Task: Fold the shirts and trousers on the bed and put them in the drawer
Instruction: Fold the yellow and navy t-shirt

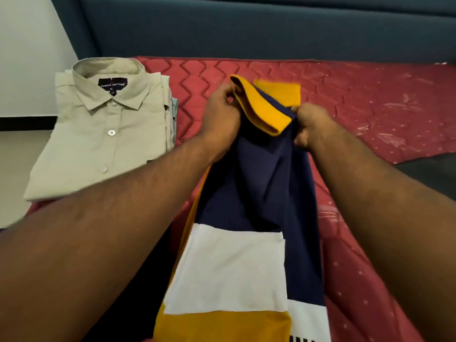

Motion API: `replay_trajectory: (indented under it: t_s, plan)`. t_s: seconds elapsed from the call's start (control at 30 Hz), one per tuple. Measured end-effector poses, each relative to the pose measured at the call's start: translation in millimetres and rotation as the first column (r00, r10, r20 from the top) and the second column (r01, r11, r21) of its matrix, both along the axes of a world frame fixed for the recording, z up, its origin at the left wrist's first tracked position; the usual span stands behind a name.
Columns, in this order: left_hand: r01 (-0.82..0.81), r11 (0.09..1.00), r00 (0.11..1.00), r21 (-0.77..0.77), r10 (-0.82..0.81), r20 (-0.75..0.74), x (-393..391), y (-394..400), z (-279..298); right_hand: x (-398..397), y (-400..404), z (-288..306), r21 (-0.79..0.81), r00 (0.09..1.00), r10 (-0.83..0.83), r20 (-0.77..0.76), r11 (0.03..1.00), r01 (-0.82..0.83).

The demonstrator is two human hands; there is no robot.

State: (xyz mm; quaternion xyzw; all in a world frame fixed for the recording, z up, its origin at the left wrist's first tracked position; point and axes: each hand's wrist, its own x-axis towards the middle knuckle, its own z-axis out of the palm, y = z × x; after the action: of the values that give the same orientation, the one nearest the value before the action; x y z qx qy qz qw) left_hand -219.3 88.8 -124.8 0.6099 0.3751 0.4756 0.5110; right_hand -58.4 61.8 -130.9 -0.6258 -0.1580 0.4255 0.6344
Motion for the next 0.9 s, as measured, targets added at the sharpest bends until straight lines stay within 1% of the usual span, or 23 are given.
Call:
replay_trajectory:
  t_s: [0.03, 0.07, 0.1, 0.13, 0.17, 0.23, 0.27, 0.3, 0.37, 0.43, 0.5, 0.57, 0.6, 0.63, 0.67, 0.73, 0.8, 0.83, 0.9]
  plan:
    - [-0.013, 1.000, 0.982, 0.019, 0.016, -0.187, 10.2, 8.2, -10.5, 9.4, -6.3, -11.8, -0.113, 0.987, -0.041, 0.152, 0.992, 0.059]
    - [-0.010, 0.999, 0.934, -0.032, -0.003, -0.358, 15.5, 15.6, -25.8, 16.2, -13.0, -25.7, -0.213, 0.930, -0.064, 0.361, 0.966, 0.150]
    - [0.023, 0.991, 0.886, -0.131, -0.081, -0.456, 19.1, 18.7, -40.3, 26.4, -17.7, -41.5, -0.228, 0.818, -0.092, 0.567, 0.937, 0.263]
    - [0.049, 0.976, 0.852, -0.213, -0.152, -0.501, 20.0, 22.1, -56.2, 28.2, -23.6, -53.1, -0.188, 0.719, -0.088, 0.689, 0.937, 0.295]
    - [0.060, 0.970, 0.828, -0.235, -0.180, -0.531, 20.3, 22.4, -65.6, 24.8, -30.0, -60.9, -0.154, 0.686, -0.057, 0.725, 0.958, 0.243]
    - [0.038, 0.988, 0.795, -0.152, -0.122, -0.595, 22.2, 25.6, -77.2, 13.2, -40.1, -76.5, -0.154, 0.696, 0.061, 0.715, 0.985, 0.072]
    - [0.032, 0.995, 0.786, -0.092, -0.082, -0.613, 23.5, 26.6, -79.8, 9.7, -41.6, -83.5, -0.192, 0.696, 0.116, 0.709, 0.981, 0.032]
    - [0.033, 0.998, 0.785, -0.057, -0.061, -0.617, 22.6, 26.9, -80.8, 5.2, -42.1, -87.2, -0.228, 0.696, 0.149, 0.703, 0.973, 0.022]
    - [0.046, 0.999, 0.772, 0.006, -0.032, -0.635, 21.9, 26.1, -83.0, 6.0, -35.6, -95.5, -0.269, 0.689, 0.143, 0.711, 0.960, 0.078]
    - [0.072, 0.991, 0.718, 0.116, 0.029, -0.695, 18.9, 19.9, -77.8, 8.2, -29.2, -97.2, -0.278, 0.678, 0.127, 0.724, 0.953, 0.119]
    - [0.163, 0.954, 0.654, 0.251, 0.085, -0.752, 10.4, 2.4, -62.7, 11.7, -27.5, -93.7, -0.272, 0.644, 0.093, 0.760, 0.944, 0.184]
    - [0.337, 0.868, 0.599, 0.364, 0.101, -0.795, -10.9, -41.6, -43.1, 14.5, -31.8, -90.7, -0.247, 0.625, 0.079, 0.776, 0.951, 0.186]
    - [0.414, 0.819, 0.586, 0.397, 0.094, -0.805, -27.9, -73.2, -34.6, 11.7, -39.8, -87.8, -0.251, 0.614, 0.094, 0.784, 0.952, 0.174]
    - [0.454, 0.788, 0.592, 0.416, 0.083, -0.802, -47.8, -105.7, -30.7, 6.1, -49.5, -82.2, -0.243, 0.586, 0.111, 0.802, 0.958, 0.150]
    - [0.469, 0.765, 0.606, 0.442, 0.085, -0.791, -69.8, -138.5, -27.9, -2.6, -63.5, -74.0, -0.213, 0.555, 0.117, 0.824, 0.971, 0.111]
    - [0.483, 0.733, 0.628, 0.479, 0.091, -0.773, -118.8, -200.8, -34.7, -34.7, -115.2, -58.9, -0.135, 0.515, 0.139, 0.846, 0.990, -0.046]
    - [0.491, 0.727, 0.658, 0.480, 0.051, -0.751, -165.0, -256.4, -50.1, -75.6, -197.2, -51.0, -0.124, 0.462, 0.205, 0.863, 0.972, -0.199]
    - [0.500, 0.731, 0.668, 0.465, 0.016, -0.744, -182.1, -278.6, -58.9, -94.5, -241.0, -52.0, -0.141, 0.457, 0.241, 0.856, 0.960, -0.242]
    - [0.535, 0.724, 0.685, 0.435, -0.070, -0.725, -212.3, -318.5, -74.8, -129.8, -321.3, -53.6, -0.272, 0.424, 0.388, 0.819, 0.912, -0.308]
